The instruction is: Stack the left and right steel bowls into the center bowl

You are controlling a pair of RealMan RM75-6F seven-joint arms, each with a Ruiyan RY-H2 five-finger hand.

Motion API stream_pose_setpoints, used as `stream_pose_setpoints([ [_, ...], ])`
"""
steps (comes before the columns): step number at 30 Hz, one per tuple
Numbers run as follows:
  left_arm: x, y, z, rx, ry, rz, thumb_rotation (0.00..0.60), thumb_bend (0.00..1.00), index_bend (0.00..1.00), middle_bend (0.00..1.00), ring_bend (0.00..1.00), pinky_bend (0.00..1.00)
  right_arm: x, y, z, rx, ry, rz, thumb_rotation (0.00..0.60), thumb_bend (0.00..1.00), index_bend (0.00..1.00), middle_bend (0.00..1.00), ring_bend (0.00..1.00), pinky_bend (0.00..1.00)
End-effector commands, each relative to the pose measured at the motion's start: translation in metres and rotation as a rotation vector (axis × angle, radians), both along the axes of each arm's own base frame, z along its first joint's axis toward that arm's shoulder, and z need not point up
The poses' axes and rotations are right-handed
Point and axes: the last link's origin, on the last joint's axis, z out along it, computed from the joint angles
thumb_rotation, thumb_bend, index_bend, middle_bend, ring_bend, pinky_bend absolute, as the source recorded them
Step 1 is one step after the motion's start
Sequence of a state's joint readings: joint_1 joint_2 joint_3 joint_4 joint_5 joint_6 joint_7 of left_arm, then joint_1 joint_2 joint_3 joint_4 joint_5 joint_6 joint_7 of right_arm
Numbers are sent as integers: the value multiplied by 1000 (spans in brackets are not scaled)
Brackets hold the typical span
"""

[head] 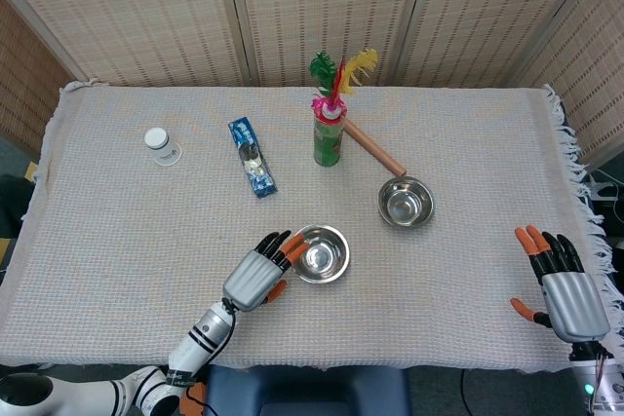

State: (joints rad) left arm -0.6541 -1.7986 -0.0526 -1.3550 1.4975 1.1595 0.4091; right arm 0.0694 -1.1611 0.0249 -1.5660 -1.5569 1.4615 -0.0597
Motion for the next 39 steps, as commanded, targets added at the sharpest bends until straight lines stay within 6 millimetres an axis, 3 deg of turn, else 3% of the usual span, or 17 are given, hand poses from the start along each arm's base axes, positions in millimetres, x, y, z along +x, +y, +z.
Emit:
stream_pose_setpoints([
  [1, -24, -4, 22, 17, 56, 48, 600, 420, 0, 0, 0, 116, 0, -13, -9, 18, 14, 4, 600, 45, 0, 0, 0, 0],
  [9, -77, -8, 68, 125, 63, 140, 600, 417, 0, 0, 0, 113, 13, -83, -40, 70, 90, 76, 600, 46, 17, 0, 0, 0],
  [13, -94, -6, 82, 157, 57, 186, 600, 418, 0, 0, 0, 111, 25, -117, -64, 103, 99, 123, 600, 71, 150, 0, 0, 0],
  [19, -102, -3, 94, 169, 66, 193, 600, 420, 0, 0, 0, 109, 36, -152, -98, 170, 73, 159, 600, 148, 282, 0, 0, 0],
  [28, -109, 0, 102, 177, 64, 200, 600, 420, 0, 0, 0, 104, 42, -178, -136, 235, 48, 146, 600, 175, 371, 0, 0, 0],
  [39, -115, 8, 112, 220, 46, 219, 600, 420, 0, 0, 0, 104, 46, -191, -151, 202, 17, 167, 600, 325, 608, 39, 0, 0],
])
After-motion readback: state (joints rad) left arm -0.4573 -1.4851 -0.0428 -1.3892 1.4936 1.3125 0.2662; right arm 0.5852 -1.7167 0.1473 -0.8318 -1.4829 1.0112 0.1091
